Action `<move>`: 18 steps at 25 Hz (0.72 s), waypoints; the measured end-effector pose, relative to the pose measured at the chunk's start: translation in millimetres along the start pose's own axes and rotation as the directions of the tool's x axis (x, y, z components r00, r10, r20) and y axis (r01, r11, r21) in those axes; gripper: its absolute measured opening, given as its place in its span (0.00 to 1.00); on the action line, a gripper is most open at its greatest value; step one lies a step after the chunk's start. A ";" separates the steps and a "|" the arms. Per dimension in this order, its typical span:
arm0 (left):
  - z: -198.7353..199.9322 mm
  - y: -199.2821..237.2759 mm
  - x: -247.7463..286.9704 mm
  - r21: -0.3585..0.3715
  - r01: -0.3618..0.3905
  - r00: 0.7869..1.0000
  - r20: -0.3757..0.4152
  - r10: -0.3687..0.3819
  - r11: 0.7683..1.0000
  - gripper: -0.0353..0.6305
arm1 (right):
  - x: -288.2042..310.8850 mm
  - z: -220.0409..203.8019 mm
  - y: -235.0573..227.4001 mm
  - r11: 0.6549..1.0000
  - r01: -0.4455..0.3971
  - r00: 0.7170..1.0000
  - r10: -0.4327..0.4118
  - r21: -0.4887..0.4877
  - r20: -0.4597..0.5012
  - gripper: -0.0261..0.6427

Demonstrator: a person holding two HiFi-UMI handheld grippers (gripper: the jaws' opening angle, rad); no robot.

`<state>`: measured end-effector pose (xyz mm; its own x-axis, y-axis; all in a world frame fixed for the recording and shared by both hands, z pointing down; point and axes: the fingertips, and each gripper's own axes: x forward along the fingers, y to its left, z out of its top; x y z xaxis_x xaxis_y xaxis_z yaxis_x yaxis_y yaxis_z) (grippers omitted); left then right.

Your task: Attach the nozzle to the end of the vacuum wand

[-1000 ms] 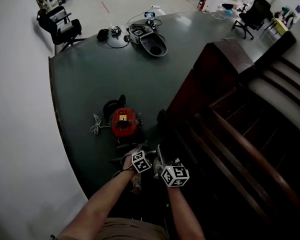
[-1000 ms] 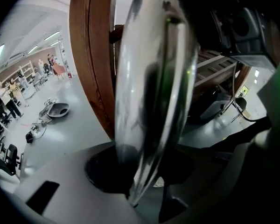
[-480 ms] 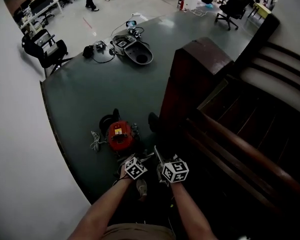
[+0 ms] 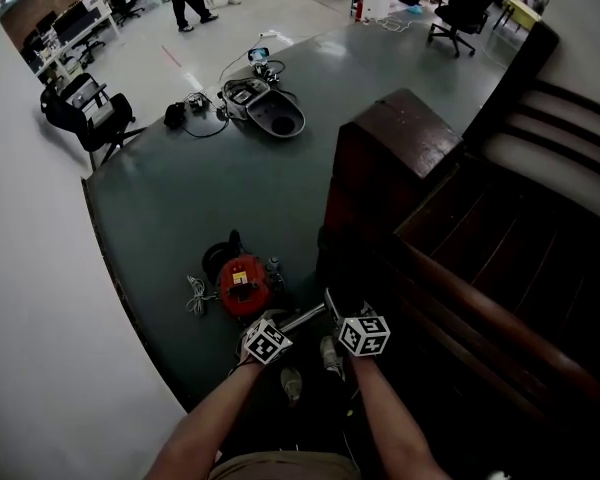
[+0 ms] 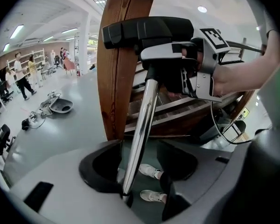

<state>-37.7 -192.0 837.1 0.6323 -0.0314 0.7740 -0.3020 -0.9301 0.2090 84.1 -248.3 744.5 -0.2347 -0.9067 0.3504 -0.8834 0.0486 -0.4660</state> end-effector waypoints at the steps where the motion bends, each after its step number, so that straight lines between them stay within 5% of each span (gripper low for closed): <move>1: 0.7 0.3 0.1 -0.016 0.008 1.000 -0.002 -0.008 1.000 0.39 | 2.7 0.7 -4.1 1.000 0.003 1.000 -0.003 0.004 -0.003 0.31; 14: 12.8 8.6 -15.7 -0.114 0.022 0.999 0.042 -0.017 0.993 0.39 | 17.9 -3.2 -39.0 0.999 0.052 0.997 -0.052 0.000 -0.047 0.31; 18: 14.9 7.0 -30.6 -0.122 0.014 0.998 0.069 -0.006 0.992 0.39 | 12.1 -8.6 -39.2 0.995 0.094 0.994 -0.095 -0.017 -0.049 0.41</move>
<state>-48.5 -203.0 805.9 0.6816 -0.0508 0.7300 -0.3774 -0.8791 0.2912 112.5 -257.6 774.0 -0.1696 -0.8855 0.4326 -0.9084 -0.0298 -0.4171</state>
